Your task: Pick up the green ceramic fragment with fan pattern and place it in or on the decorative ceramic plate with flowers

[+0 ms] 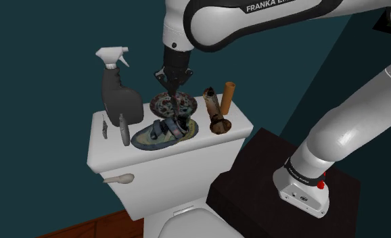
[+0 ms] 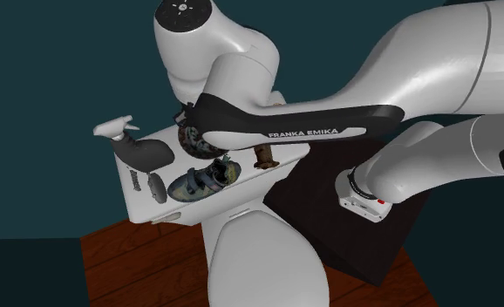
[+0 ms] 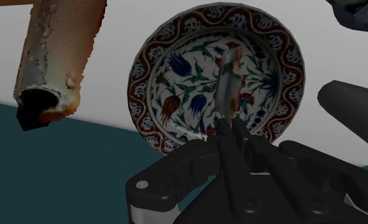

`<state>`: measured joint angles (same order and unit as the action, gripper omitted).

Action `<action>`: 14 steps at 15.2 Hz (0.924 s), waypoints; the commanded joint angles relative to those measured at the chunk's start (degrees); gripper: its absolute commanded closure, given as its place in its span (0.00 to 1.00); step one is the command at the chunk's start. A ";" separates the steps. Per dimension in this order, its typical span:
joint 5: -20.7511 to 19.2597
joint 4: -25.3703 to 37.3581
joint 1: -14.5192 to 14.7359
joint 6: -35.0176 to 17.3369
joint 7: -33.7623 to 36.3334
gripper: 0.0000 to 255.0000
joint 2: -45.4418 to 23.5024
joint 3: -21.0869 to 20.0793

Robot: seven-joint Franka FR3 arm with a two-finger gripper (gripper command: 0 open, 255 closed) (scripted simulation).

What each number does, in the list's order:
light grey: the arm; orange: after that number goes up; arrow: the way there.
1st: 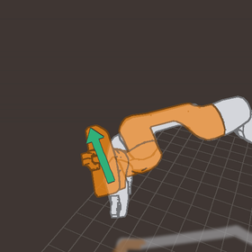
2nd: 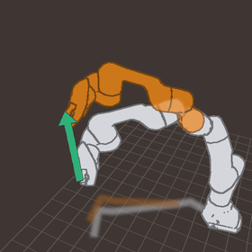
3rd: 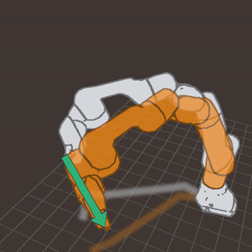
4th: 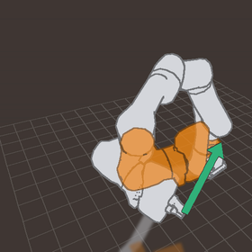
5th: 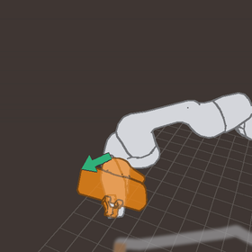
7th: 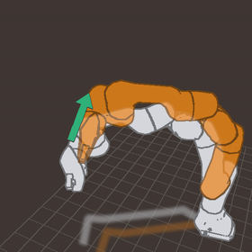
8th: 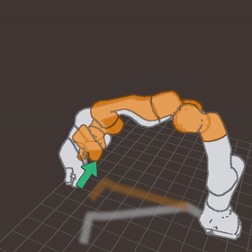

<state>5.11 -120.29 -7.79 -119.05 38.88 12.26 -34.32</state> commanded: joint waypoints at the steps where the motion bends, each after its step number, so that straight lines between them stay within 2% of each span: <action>1: -0.13 -1.36 0.05 -1.66 0.23 1.00 -0.31 -0.24; 6: -0.68 -4.22 0.06 -5.47 0.78 1.00 -1.42 -0.74; 13: -0.69 -4.22 0.09 -5.47 0.79 1.00 -1.43 -0.71; 14: -0.74 -4.19 0.06 -5.52 0.78 0.00 -1.51 -0.71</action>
<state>4.35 -124.25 -7.77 -124.63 39.66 10.87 -34.96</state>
